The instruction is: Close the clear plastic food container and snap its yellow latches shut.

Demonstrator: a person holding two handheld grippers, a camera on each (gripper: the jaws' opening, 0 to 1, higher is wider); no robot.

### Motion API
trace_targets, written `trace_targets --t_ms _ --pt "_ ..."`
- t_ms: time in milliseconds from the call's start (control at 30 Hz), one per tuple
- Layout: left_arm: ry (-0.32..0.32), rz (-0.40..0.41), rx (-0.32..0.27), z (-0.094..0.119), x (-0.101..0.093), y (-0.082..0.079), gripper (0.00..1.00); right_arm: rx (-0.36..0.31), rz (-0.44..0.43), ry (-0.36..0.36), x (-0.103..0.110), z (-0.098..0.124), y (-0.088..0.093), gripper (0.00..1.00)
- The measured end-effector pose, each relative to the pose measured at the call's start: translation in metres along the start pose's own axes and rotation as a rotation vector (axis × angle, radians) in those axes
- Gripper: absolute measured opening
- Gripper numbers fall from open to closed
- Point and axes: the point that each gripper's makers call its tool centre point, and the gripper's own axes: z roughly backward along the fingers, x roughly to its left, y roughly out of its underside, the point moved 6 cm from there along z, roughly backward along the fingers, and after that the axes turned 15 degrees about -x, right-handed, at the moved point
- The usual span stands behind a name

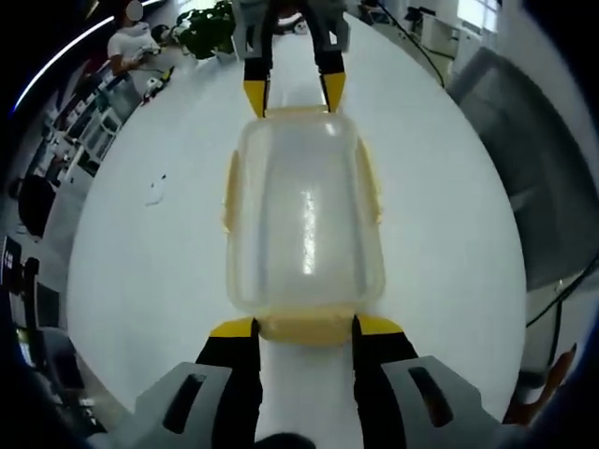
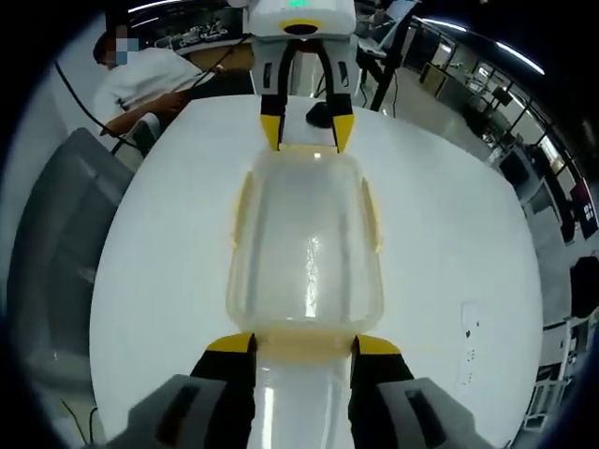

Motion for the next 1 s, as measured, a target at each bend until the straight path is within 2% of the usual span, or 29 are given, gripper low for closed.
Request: trace_targets --t_ms 300,633,1000 --pt "-0.003 -0.013 0.007 0.003 0.001 -0.011 0.35 0.002 -0.009 0.004 0.001 0.011 -0.001 0.36" --pt "-0.008 -0.006 0.008 0.000 -0.002 -0.015 0.35 0.004 0.003 0.015 0.004 0.018 0.001 0.36" --pt "-0.004 -0.003 -0.010 -0.012 -0.003 -0.031 0.35 0.017 0.001 0.012 0.005 0.030 0.016 0.36"
